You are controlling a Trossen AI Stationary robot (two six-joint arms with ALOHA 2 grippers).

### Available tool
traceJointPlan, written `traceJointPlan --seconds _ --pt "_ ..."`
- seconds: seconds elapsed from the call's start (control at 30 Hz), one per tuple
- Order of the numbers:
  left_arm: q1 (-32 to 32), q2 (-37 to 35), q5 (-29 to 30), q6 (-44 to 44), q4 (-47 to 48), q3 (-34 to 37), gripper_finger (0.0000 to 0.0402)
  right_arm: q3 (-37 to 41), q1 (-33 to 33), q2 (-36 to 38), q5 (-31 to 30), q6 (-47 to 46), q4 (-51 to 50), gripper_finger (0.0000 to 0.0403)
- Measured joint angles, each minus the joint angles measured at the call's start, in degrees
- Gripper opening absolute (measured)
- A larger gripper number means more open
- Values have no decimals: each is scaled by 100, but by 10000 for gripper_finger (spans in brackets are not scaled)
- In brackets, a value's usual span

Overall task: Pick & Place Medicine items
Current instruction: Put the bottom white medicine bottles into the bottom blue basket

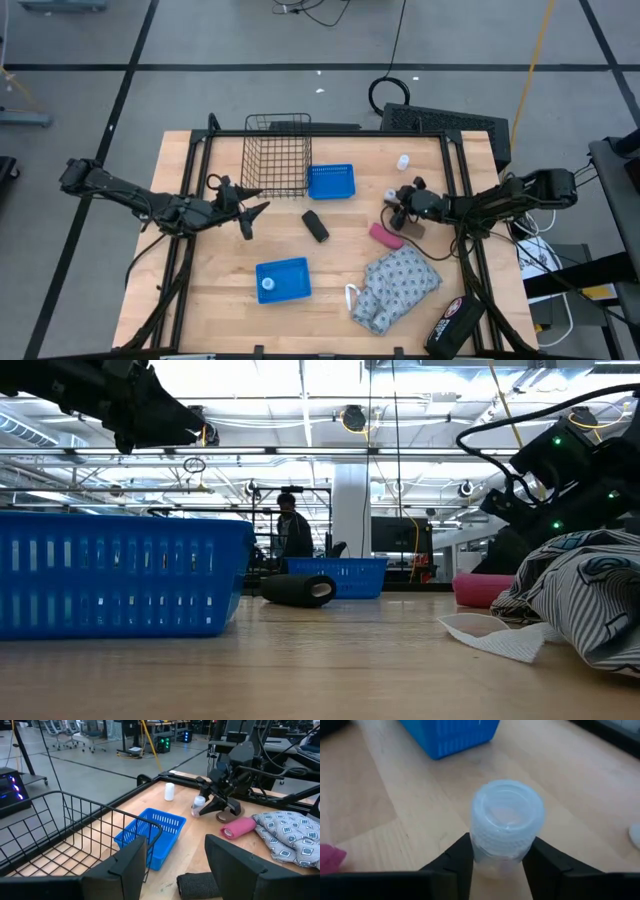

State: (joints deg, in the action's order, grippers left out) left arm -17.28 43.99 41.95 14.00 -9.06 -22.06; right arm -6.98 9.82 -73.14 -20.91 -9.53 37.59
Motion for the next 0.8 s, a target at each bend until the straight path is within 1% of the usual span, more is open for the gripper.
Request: traceJointPlan --seconds 0.17,0.3,0.37,0.47,0.53,0.63,0.7,0.8 --pt "0 72 17 79 -9 0 212 0 0 0 1 198 407 125" --pt "62 217 34 706 -24 0 212 0 -8 2 17 421 954 133" --pt "158 348 -127 969 -52 0 212 -4 -13 2 129 490 1251 133" --pt "359 597 -617 1192 -157 -78 212 -168 -15 2 635 566 1318 131" --pt "497 801 -970 1220 -168 -260 212 -393 -22 2 1066 557 1128 131" --pt "705 1213 -1415 1071 36 -689 212 -884 -148 2 1379 563 292 131" --pt "862 1530 -1653 1004 480 -1136 212 -1286 -272 2 1507 663 -443 131" --pt "1145 2106 -2031 1134 1545 -2022 212 -1830 -482 2 1523 739 -1371 131"
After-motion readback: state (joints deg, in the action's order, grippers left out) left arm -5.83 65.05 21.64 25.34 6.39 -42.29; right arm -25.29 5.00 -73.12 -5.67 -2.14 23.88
